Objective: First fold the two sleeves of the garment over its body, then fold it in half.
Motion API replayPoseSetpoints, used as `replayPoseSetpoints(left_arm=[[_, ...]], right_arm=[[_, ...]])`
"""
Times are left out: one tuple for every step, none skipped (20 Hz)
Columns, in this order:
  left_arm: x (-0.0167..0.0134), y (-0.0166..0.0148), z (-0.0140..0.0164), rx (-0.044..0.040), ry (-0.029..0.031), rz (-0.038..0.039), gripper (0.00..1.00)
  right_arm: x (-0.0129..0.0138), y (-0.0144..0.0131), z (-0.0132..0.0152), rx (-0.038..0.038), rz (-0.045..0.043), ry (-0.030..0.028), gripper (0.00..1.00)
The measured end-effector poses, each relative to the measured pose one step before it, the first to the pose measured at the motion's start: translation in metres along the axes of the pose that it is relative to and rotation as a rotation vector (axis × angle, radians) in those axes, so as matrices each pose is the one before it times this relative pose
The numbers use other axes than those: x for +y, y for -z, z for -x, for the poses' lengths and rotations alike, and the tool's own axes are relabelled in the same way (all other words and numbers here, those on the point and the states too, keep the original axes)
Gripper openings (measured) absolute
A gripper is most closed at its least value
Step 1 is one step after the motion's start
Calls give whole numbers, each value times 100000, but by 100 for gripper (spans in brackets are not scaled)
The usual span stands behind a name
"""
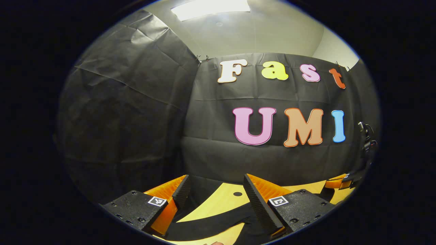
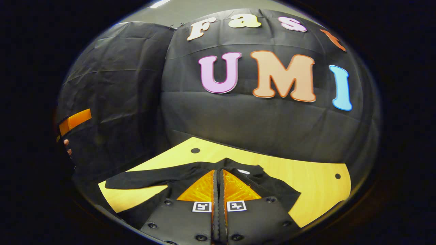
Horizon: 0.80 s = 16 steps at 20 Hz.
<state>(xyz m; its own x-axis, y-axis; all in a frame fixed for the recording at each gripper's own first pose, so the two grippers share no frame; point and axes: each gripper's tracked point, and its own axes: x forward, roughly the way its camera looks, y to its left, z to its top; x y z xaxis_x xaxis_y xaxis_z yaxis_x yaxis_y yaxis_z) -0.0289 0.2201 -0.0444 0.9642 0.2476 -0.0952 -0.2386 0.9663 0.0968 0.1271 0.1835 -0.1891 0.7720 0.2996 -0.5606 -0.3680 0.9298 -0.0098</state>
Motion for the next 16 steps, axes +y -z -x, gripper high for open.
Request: replayPoseSetpoints(left_arm=[[799, 215, -297, 397, -222, -396, 92], [702, 236, -317, 502, -117, -403, 93], [1176, 370, -255, 758, -695, -309, 93], [1003, 284, -88, 865, -755, 250, 92], [759, 400, 17, 687, -952, 394, 93], [1070, 454, 58, 1086, -1313, 442, 92], [889, 324, 110, 835, -1317, 396, 93], [837, 428, 79, 924, -1275, 547, 93], [636, 405, 74, 930, -1205, 396, 93], [818, 565, 30, 1558, -1405, 239, 93], [225, 185, -75, 801, -857, 24, 92], [309, 201, -155, 484, -859, -266, 92], [230, 93, -217, -48, -944, -651, 92], [256, 244, -92, 94, -611, -831, 92], [176, 149, 28, 357, 30, -547, 92], [162, 243, 27, 325, 428, -9, 92]], right_arm=[[1519, 6, -1070, 1020, 532, -1772, 0], [1667, 186, -1146, 741, 519, -1886, 2], [1577, 68, -1484, 1067, 1116, -1983, 2], [1049, 255, -1181, 1558, 1476, -916, 2], [821, 496, -1074, 1546, 1587, -527, 2], [963, 627, -1414, 2478, 1519, -669, 5], [556, 464, -1024, 2288, 247, -254, 2], [413, 369, -1087, 1684, -554, 65, 2], [279, 231, -1499, 1726, -1556, 785, 2], [166, 146, -1021, 1379, -1041, 453, 2], [43, 270, -944, 1342, -200, 727, 2], [66, 212, -861, 1357, 244, 441, 2], [66, 254, -757, 1215, 496, 397, 2], [-4, 162, -642, 1181, 739, 1289, 2], [5, -59, -444, 219, -30, 1802, 2], [-236, -293, -517, 631, -1481, 2296, 0]])
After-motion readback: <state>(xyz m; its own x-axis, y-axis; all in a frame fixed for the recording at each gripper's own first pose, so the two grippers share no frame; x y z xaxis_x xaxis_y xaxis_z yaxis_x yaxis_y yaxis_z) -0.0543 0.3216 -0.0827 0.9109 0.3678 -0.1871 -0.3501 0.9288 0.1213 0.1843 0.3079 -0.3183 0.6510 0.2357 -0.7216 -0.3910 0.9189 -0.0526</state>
